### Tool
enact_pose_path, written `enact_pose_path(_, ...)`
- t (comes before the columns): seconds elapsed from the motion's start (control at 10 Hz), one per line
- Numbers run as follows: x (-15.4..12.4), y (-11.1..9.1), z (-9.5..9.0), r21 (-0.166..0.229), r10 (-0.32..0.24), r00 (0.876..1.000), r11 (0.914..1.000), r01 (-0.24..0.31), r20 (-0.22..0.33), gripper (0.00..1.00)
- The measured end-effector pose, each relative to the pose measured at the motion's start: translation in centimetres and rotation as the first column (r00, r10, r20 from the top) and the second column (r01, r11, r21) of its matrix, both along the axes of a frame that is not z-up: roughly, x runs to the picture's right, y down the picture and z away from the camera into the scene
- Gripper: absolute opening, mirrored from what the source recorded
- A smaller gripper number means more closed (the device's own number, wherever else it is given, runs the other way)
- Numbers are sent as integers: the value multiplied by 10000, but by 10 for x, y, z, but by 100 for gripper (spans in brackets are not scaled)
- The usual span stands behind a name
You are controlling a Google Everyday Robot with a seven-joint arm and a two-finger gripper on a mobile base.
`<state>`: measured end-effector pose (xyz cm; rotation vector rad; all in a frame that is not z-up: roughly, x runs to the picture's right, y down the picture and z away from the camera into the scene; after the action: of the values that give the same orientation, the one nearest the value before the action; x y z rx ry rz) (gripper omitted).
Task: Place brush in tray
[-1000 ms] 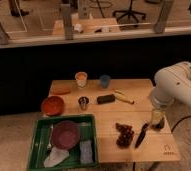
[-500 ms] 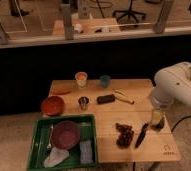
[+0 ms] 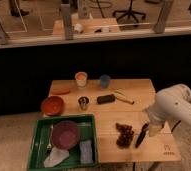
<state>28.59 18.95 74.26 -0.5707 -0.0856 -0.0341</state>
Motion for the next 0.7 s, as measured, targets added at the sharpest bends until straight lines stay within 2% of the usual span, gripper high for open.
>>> enact_pose_path(0.7,-3,1,3,10,-45,10000,10000,45,87,80)
